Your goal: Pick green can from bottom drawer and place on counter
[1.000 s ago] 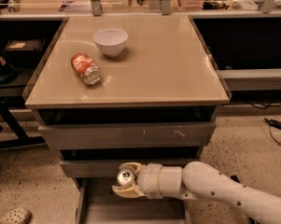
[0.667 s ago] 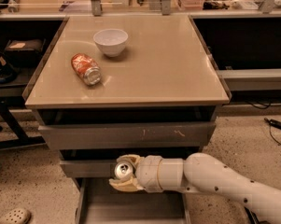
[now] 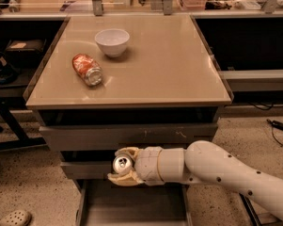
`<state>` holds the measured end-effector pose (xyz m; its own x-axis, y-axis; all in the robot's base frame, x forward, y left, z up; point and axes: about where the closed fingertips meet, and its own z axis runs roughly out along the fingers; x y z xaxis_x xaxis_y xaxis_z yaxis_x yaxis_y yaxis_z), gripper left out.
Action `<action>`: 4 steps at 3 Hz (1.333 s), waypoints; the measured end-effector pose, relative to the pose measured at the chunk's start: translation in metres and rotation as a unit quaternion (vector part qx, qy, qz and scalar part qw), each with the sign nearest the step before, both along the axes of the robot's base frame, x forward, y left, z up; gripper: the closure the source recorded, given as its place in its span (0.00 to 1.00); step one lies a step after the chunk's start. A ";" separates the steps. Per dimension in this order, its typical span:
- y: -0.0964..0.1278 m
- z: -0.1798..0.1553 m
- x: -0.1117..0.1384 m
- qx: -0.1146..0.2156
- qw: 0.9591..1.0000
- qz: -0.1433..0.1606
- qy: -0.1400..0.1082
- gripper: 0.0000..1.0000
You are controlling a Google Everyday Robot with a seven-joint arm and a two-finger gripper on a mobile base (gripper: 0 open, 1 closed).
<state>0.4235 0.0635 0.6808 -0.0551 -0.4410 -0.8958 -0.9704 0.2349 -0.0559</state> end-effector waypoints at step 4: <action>-0.068 0.141 0.016 -0.022 0.996 -0.075 -0.053 1.00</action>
Offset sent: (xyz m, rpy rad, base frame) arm 0.0110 -0.0487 0.1163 0.0107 -0.0709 -0.1139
